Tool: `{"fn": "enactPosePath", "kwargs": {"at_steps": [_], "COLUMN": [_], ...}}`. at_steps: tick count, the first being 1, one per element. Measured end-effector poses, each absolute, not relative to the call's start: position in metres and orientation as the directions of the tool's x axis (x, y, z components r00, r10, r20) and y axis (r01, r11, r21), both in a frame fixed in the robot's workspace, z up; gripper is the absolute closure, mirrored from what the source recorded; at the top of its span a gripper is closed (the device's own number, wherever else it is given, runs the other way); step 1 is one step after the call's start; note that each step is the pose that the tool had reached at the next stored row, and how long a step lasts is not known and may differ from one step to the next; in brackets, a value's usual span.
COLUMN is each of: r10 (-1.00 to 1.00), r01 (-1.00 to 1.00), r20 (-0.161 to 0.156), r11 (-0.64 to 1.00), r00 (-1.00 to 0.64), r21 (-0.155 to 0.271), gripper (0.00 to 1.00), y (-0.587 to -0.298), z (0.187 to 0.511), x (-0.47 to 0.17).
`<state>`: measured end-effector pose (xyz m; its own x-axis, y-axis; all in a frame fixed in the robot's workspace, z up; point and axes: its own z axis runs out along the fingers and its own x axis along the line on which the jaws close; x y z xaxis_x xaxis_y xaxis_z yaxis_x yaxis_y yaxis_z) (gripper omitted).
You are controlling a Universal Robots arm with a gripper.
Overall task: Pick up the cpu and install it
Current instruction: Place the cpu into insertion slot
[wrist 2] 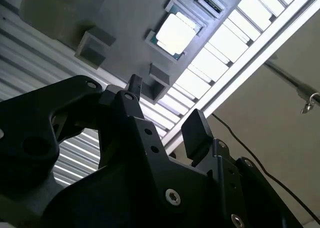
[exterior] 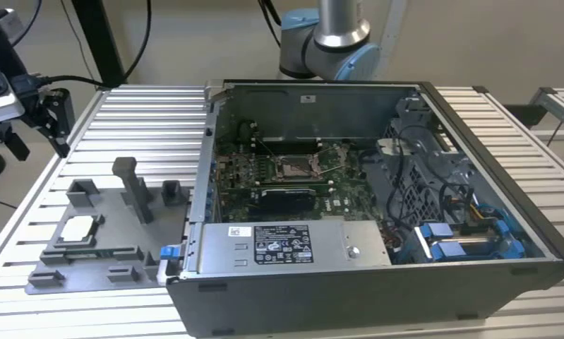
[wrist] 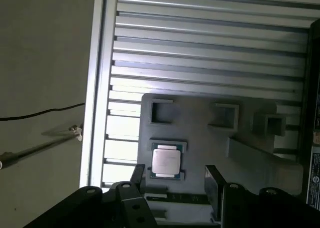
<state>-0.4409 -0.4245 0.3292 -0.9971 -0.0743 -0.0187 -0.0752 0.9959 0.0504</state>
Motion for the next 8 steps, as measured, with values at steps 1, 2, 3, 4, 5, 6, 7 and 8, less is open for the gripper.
{"fn": "enactPosePath", "kwargs": {"at_steps": [1, 2, 3, 4, 5, 6, 7, 8], "r10": [-0.076, -0.076, -0.077, -0.077, -0.077, -0.077, -0.077, -0.077], "r01": [-0.076, -0.077, -0.078, -0.078, -0.078, -0.078, -0.078, -0.078], "r20": [-0.019, -0.019, -0.018, -0.018, -0.018, -0.018, -0.019, -0.019], "r11": [0.996, 0.996, 0.996, 0.996, 0.996, 0.996, 0.996, 0.996], "r00": [-0.997, -0.997, -0.997, -0.997, -0.997, -0.997, -0.997, -0.997], "r21": [0.05, 0.05, 0.05, 0.05, 0.05, 0.05, 0.05, 0.051], "gripper": [0.0, 0.0, 0.0, 0.0, 0.0, 0.0, 0.0, 0.0], "y": [-0.4245, -0.4245, -0.4245, -0.4245, -0.4245, -0.4245, -0.4245, -0.4245], "z": [0.3283, 0.3277, 0.3276, 0.3276, 0.3276, 0.3275, 0.3273, 0.3266], "x": [-0.4409, -0.4409, -0.4409, -0.4409, -0.4409, -0.4409, -0.4409, -0.4409]}}
